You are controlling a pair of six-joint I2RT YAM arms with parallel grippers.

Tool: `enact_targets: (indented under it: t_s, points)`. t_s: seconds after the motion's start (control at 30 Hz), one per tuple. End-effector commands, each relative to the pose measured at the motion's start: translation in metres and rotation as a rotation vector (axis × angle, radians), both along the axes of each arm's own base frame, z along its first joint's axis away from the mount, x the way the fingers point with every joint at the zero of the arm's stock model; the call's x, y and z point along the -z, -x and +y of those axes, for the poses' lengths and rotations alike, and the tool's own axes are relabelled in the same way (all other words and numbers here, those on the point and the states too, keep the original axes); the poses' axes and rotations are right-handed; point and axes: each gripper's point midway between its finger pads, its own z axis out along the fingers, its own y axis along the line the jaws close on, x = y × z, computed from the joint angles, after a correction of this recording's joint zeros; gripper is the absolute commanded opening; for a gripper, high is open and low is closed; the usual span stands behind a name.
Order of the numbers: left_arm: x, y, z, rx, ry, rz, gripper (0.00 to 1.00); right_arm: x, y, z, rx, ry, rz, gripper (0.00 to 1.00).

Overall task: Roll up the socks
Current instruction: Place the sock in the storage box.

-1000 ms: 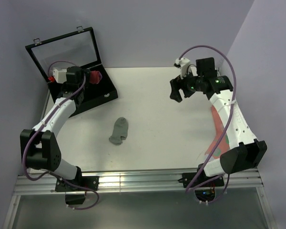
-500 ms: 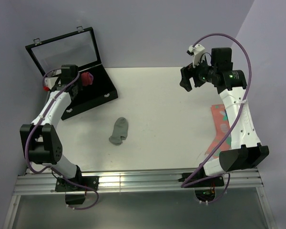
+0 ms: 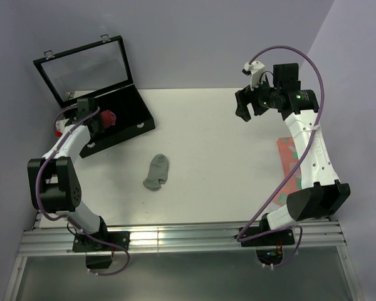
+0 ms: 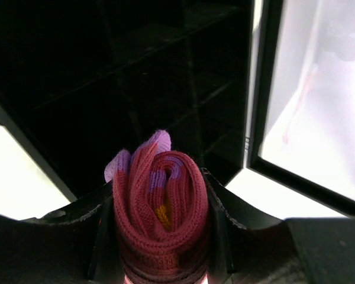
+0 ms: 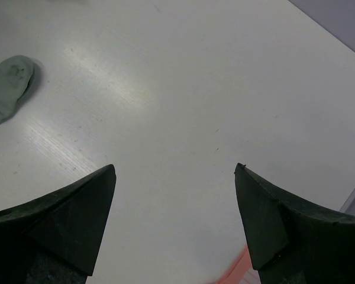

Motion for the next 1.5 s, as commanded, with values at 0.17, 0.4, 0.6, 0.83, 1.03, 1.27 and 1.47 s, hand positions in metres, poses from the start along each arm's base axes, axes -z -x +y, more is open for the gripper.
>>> enact_targets:
  t_s: [0.17, 0.4, 0.6, 0.83, 1.03, 1.27, 1.47]
  points:
    - [0.033, -0.002, -0.001, -0.063, 0.071, 0.034, 0.00, 0.010, -0.002, -0.001, -0.012, 0.012, 0.018, 0.88]
    - [0.051, -0.010, -0.002, -0.090, 0.108, 0.028, 0.00, 0.016, -0.003, 0.000, -0.021, 0.010, 0.035, 0.88]
    - [0.066, -0.015, -0.001, -0.109, 0.123, 0.063, 0.00, 0.023, -0.006, -0.001, -0.018, 0.018, 0.047, 0.88]
    - [0.078, -0.012, 0.008, -0.143, 0.123, 0.112, 0.00, 0.030, -0.008, -0.003, -0.020, 0.035, 0.062, 0.88]
    - [0.075, -0.005, 0.018, -0.167, 0.105, 0.160, 0.00, 0.035, -0.011, -0.004, -0.021, 0.048, 0.066, 0.88]
    - [0.058, -0.010, 0.028, -0.129, 0.042, 0.226, 0.00, 0.039, -0.011, -0.005, -0.023, 0.052, 0.070, 0.88]
    - [0.040, -0.024, 0.029, -0.084, 0.015, 0.204, 0.00, 0.041, -0.010, -0.005, -0.028, 0.055, 0.069, 0.88]
